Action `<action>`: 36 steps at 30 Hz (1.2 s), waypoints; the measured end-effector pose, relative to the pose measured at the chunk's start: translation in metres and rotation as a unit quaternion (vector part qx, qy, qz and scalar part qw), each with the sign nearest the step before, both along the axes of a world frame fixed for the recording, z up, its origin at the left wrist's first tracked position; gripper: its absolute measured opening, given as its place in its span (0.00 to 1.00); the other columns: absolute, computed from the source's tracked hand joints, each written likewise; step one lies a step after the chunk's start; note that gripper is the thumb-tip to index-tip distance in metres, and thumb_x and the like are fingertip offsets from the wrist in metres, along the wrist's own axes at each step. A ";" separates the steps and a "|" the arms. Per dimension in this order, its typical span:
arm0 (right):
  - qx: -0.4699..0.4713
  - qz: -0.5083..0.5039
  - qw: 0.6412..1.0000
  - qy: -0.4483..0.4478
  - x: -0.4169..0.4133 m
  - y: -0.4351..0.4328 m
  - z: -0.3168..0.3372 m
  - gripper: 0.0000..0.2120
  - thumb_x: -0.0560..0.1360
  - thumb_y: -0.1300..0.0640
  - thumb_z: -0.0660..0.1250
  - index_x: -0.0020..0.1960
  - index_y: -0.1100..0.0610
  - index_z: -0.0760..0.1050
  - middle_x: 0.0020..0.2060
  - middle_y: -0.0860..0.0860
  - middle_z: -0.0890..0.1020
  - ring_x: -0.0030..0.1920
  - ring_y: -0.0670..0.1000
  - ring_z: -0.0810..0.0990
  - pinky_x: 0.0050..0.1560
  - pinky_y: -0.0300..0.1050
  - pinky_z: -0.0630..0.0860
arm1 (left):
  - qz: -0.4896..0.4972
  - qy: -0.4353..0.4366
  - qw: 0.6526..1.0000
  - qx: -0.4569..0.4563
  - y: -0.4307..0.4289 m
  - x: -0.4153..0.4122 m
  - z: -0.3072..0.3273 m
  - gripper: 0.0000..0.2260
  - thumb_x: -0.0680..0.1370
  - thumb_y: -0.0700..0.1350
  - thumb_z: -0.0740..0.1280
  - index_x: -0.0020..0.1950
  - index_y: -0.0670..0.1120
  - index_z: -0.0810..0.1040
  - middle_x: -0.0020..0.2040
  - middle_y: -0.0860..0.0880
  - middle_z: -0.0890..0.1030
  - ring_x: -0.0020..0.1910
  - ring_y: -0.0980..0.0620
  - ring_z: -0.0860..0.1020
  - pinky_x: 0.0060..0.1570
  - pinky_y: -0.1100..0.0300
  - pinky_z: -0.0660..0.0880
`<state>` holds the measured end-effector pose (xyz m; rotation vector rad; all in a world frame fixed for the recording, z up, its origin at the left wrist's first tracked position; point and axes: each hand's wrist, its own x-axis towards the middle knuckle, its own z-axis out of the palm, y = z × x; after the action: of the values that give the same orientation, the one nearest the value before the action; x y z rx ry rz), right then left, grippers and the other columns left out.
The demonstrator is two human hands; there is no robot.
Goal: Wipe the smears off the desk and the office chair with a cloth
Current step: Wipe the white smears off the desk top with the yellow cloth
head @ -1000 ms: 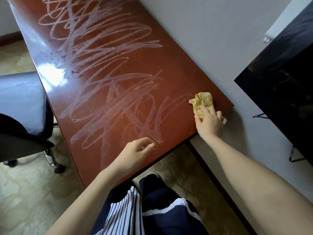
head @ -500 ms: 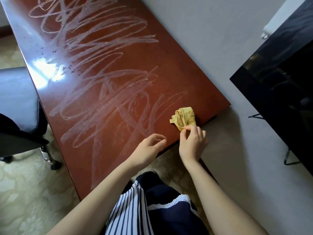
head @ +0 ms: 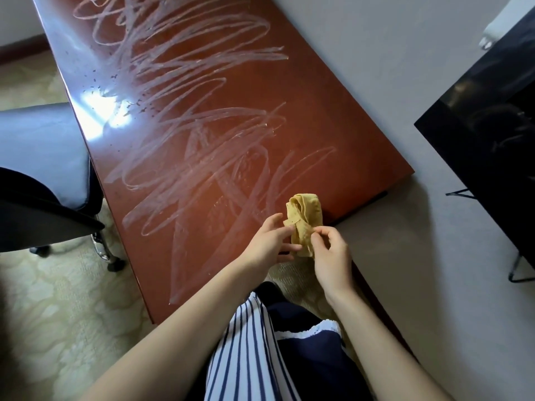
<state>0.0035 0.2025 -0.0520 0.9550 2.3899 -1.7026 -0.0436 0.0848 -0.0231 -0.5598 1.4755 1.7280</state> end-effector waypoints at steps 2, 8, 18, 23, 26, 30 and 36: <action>-0.084 -0.027 0.996 -0.012 -0.002 0.000 0.006 0.07 0.79 0.59 0.61 0.47 0.50 0.77 0.43 0.48 0.82 0.43 0.45 0.80 0.38 0.32 0.72 | 0.019 -0.003 1.000 -0.005 -0.001 0.001 0.001 0.22 0.81 0.44 0.61 0.74 0.47 0.61 0.57 0.46 0.78 0.34 0.54 0.80 0.29 0.65 0.73; -0.219 -0.064 0.973 0.010 -0.014 0.001 0.035 0.11 0.79 0.61 0.57 0.46 0.55 0.78 0.40 0.51 0.83 0.46 0.49 0.80 0.49 0.45 0.76 | 0.049 -0.018 0.999 0.008 -0.006 0.005 0.001 0.14 0.81 0.53 0.58 0.60 0.48 0.75 0.59 0.47 0.79 0.32 0.55 0.76 0.33 0.63 0.67; -0.144 0.132 0.975 0.104 -0.027 0.004 0.084 0.08 0.79 0.66 0.56 0.47 0.62 0.74 0.30 0.44 0.81 0.33 0.40 0.80 0.32 0.33 0.75 | 0.069 0.059 0.984 0.152 -0.006 0.007 0.018 0.26 0.69 0.54 0.68 0.65 0.47 0.72 0.41 0.51 0.81 0.38 0.52 0.80 0.43 0.53 0.77; -0.193 0.075 0.972 0.116 -0.030 0.014 0.085 0.10 0.80 0.64 0.57 0.45 0.57 0.75 0.33 0.47 0.82 0.36 0.46 0.81 0.35 0.41 0.78 | 0.025 0.114 0.976 0.184 -0.007 0.006 0.023 0.12 0.71 0.47 0.63 0.53 0.46 0.75 0.45 0.48 0.80 0.44 0.49 0.78 0.50 0.51 0.76; -0.167 0.020 0.981 0.094 -0.033 0.033 0.075 0.10 0.79 0.63 0.57 0.45 0.54 0.75 0.37 0.49 0.81 0.40 0.46 0.79 0.39 0.40 0.77 | 0.046 0.173 0.982 0.060 -0.014 0.001 0.026 0.10 0.67 0.44 0.68 0.46 0.46 0.82 0.64 0.46 0.75 0.63 0.47 0.73 0.65 0.43 0.68; -0.137 0.003 0.990 0.028 -0.033 0.050 0.056 0.05 0.79 0.60 0.61 0.48 0.52 0.75 0.44 0.50 0.81 0.48 0.49 0.79 0.51 0.46 0.76 | -0.005 0.253 0.967 -0.040 -0.022 0.001 0.035 0.04 0.71 0.44 0.74 0.37 0.52 0.84 0.66 0.56 0.71 0.67 0.54 0.69 0.62 0.52 0.72; -0.180 0.224 0.955 0.073 -0.019 0.046 0.043 0.26 0.70 0.41 0.69 0.66 0.34 0.65 0.66 0.42 0.72 0.65 0.39 0.70 0.61 0.35 0.70 | -0.109 0.368 0.910 -0.159 -0.016 -0.001 0.050 0.10 0.73 0.43 0.72 0.37 0.58 0.79 0.64 0.54 0.71 0.68 0.45 0.64 0.64 0.43 0.68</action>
<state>-0.0156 0.2481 -0.0085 0.2207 2.0438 -1.9621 -0.0445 0.0688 0.0265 0.1440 2.2703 1.5970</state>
